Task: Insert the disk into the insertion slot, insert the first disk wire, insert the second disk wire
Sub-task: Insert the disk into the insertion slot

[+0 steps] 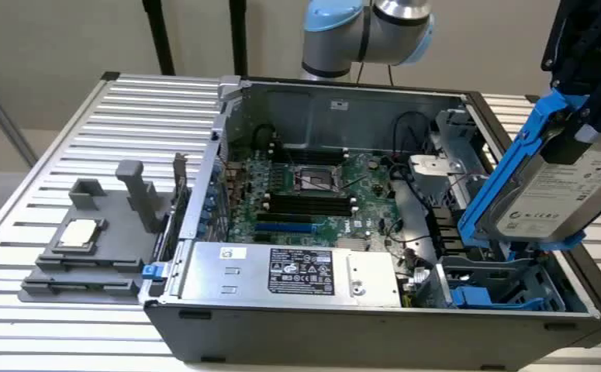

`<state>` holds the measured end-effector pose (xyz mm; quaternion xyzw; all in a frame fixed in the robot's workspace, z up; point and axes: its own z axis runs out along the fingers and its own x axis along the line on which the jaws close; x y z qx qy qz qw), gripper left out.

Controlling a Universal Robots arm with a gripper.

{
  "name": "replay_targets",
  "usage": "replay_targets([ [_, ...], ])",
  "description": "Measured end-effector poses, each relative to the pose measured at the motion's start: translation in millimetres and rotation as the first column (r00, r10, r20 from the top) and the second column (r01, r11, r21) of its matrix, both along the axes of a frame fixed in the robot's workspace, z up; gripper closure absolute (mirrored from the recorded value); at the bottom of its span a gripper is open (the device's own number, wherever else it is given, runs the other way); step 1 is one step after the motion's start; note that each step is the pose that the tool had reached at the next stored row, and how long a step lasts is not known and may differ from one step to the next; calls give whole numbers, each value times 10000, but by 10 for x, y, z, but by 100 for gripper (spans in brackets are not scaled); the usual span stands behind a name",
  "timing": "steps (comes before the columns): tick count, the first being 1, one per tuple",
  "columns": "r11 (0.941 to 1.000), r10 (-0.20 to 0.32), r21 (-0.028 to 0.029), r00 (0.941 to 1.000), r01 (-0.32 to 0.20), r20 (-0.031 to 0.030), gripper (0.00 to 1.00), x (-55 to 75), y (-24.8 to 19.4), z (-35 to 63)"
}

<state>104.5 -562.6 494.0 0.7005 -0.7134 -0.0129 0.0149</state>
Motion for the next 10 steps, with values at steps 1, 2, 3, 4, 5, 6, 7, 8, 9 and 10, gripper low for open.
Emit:
replay_targets([
  [1,10000,0,0,10000,0,0,67,0,0,0],
  [2,10000,0,0,10000,0,0,67,0,0,0],
  [3,10000,0,-2,10000,0,0,67,0,1,2],
  [4,10000,0,-2,10000,0,0,67,0,1,2],
  [5,10000,0,-2,10000,0,0,67,0,1,3],
  [6,10000,0,-2,10000,0,0,67,0,1,3],
  [7,10000,0,-2,10000,0,0,67,0,1,3],
  [8,10000,0,-2,10000,0,0,67,0,0,3],
  [9,10000,0,1,10000,0,0,67,0,-1,2],
  [10,10000,0,2,10000,0,0,67,0,0,2],
])
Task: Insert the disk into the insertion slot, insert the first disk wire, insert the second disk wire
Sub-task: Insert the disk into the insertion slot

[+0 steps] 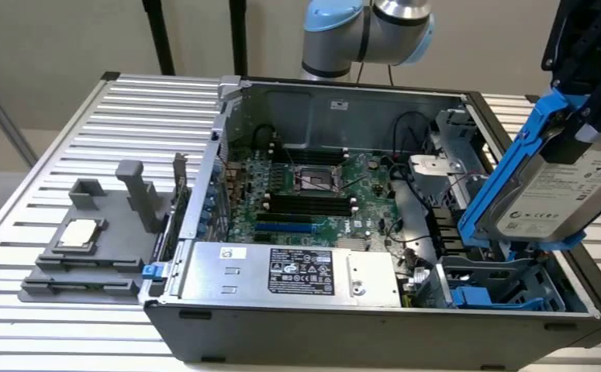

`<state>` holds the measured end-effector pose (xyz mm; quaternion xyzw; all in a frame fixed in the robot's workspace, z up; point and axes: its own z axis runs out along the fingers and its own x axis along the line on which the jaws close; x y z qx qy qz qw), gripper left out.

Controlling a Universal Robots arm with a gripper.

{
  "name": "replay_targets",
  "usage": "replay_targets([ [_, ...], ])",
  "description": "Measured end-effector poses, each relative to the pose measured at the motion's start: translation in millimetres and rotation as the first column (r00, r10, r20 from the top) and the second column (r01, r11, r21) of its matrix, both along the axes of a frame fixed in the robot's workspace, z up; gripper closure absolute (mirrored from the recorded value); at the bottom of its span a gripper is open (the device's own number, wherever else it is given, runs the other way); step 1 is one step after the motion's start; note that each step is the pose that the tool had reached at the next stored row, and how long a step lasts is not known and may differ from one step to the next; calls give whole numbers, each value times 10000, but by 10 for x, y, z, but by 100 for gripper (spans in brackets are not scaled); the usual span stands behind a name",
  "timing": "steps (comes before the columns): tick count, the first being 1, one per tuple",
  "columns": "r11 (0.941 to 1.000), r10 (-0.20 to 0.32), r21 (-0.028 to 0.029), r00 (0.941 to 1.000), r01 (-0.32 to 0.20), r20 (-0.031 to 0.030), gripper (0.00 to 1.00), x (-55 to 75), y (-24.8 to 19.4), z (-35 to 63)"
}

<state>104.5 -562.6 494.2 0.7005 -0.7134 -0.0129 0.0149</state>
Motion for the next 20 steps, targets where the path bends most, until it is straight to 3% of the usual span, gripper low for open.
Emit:
replay_targets([
  [3,10000,2,9,10000,-2,-2,67,7,-24,-1],
  [7,10000,0,48,10000,0,-18,67,29,-140,-8],
  [12,10000,0,60,10000,0,-25,67,32,-278,-59],
  [20,10000,0,59,10000,0,-25,67,32,-296,-205],
])
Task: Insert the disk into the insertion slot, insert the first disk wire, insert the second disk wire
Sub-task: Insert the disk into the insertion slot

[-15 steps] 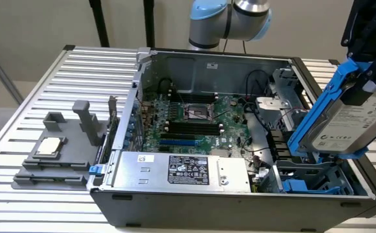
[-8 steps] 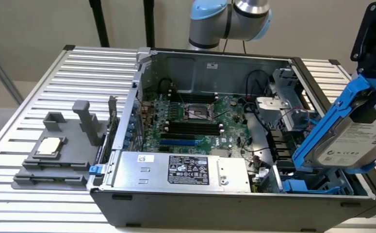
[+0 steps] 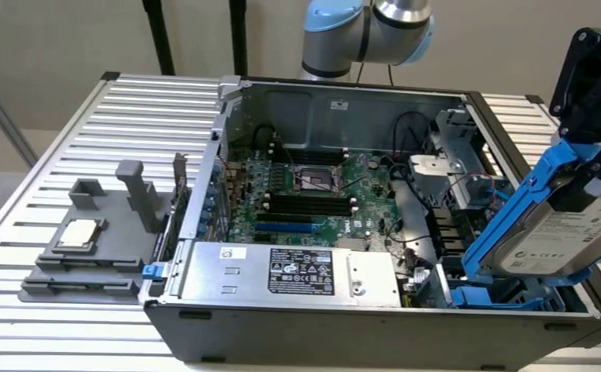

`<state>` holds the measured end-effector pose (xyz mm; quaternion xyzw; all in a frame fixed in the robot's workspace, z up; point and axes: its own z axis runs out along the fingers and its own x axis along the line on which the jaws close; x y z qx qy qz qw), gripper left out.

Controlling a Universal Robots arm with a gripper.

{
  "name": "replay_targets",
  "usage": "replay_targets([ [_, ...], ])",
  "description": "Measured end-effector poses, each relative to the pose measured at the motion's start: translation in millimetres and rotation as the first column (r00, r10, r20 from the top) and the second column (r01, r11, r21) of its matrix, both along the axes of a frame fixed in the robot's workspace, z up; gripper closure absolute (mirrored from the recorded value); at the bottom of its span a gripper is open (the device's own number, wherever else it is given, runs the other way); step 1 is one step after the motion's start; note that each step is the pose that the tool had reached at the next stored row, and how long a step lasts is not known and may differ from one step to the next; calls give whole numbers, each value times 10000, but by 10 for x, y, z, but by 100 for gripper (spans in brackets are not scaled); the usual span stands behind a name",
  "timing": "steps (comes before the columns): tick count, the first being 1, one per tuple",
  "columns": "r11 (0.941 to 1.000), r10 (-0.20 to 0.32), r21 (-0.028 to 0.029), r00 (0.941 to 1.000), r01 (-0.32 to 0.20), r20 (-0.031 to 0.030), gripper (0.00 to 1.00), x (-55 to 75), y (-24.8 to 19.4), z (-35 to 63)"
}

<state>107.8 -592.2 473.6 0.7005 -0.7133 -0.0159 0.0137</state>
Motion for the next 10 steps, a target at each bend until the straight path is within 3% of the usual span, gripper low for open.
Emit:
replay_targets([
  [3,10000,0,0,10000,0,0,67,0,8,-55],
  [6,10000,0,0,10000,0,0,67,0,46,-109],
  [10,10000,0,2,10000,0,0,67,0,168,-148],
])
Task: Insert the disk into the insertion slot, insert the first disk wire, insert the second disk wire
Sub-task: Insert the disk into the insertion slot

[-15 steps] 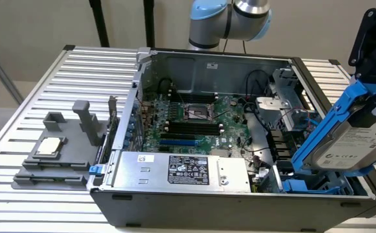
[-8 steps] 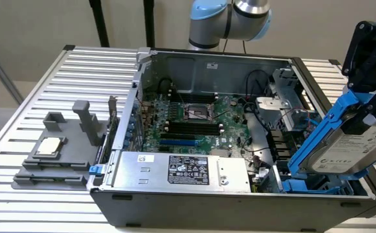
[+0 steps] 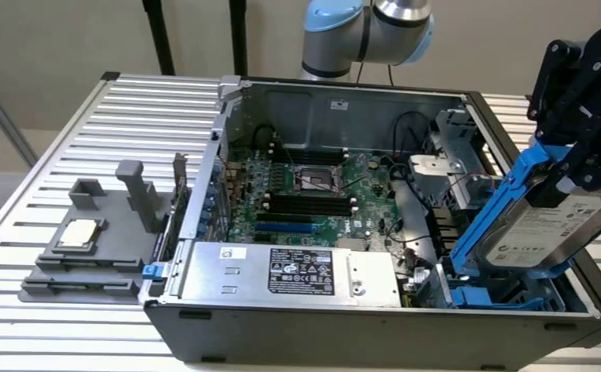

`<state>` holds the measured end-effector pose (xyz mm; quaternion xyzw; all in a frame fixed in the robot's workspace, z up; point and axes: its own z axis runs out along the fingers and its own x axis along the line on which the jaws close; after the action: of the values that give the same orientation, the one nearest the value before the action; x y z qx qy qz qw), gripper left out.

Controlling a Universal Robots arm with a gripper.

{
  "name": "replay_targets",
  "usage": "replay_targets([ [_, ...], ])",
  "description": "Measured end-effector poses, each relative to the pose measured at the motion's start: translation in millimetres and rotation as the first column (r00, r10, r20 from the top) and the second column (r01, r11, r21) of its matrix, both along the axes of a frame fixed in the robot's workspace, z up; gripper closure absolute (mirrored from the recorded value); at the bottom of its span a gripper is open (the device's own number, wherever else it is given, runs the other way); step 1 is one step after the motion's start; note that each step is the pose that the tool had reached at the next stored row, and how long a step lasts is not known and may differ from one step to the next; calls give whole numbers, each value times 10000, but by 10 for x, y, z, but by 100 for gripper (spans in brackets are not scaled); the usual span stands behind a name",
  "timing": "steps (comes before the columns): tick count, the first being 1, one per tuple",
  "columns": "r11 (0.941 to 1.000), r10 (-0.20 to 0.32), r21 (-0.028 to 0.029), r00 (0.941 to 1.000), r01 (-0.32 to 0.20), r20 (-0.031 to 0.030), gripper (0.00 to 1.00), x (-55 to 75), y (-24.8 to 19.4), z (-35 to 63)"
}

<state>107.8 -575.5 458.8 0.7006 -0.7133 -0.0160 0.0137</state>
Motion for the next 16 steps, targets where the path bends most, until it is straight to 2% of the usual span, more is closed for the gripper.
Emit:
replay_targets([
  [3,10000,0,0,10000,0,-1,67,0,75,0],
  [7,10000,0,-19,10000,0,-3,67,0,149,-13],
  [9,10000,0,-17,10000,0,-3,67,0,156,-52],
  [12,10000,3,-23,10000,-3,-16,67,0,155,-44],
  [16,10000,5,-20,10000,-5,-42,67,0,150,115],
])
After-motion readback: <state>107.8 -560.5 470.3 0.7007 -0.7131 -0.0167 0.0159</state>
